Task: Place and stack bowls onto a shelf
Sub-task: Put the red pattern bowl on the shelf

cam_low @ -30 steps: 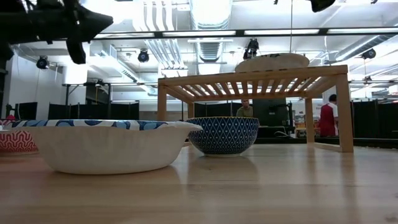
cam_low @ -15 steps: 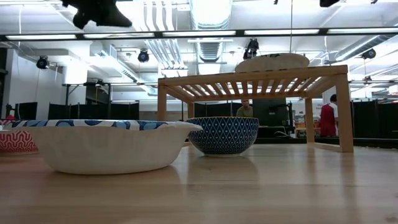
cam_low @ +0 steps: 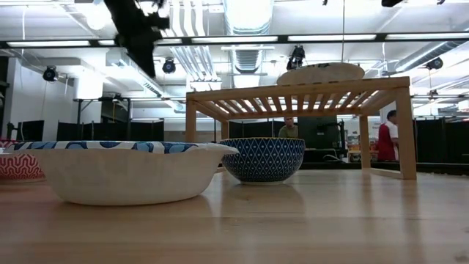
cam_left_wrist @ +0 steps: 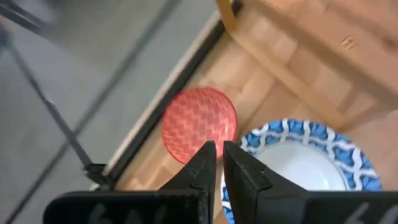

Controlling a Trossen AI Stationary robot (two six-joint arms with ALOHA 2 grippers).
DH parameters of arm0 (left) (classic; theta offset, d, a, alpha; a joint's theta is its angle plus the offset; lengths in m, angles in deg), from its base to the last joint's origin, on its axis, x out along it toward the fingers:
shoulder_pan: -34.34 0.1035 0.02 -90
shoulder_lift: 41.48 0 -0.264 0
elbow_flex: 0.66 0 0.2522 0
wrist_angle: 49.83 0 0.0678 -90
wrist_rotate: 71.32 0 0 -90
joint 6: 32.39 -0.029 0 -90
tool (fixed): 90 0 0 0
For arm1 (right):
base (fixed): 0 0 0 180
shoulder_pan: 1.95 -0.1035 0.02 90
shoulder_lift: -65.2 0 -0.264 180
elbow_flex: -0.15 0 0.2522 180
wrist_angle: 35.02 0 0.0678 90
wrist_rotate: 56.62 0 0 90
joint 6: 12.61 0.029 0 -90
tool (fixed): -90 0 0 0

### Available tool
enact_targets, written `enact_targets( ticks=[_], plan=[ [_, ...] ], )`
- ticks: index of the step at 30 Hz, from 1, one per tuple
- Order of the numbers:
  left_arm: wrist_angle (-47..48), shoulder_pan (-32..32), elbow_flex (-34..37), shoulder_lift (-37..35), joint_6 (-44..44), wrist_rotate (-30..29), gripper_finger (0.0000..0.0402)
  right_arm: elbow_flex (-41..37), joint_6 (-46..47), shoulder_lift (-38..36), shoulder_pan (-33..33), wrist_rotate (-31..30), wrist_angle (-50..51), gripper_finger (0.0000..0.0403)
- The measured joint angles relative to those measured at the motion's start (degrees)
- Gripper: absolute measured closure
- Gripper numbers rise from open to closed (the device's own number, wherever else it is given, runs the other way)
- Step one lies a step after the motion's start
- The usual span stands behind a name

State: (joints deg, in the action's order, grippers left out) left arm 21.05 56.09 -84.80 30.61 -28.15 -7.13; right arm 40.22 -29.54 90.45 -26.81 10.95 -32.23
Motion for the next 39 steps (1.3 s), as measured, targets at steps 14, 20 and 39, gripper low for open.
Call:
enact_targets(
  ticks=[14,20,39],
  plan=[
    [-10.8,30.3,0.0,18.7,-3.3,33.4,0.0399,-0.1,0.6,0.0,0.0,0.0,1.4,0.0225],
    [-10.5,28.7,0.1,21.1,-12.5,38.9,0.0391,-0.1,0.6,0.0,0.0,0.0,1.7,0.0225],
    [-11.1,23.4,0.8,21.5,-6.7,34.0,0.0226,-0.1,0.4,0.0,0.0,-0.1,2.1,0.0225]
  ],
)
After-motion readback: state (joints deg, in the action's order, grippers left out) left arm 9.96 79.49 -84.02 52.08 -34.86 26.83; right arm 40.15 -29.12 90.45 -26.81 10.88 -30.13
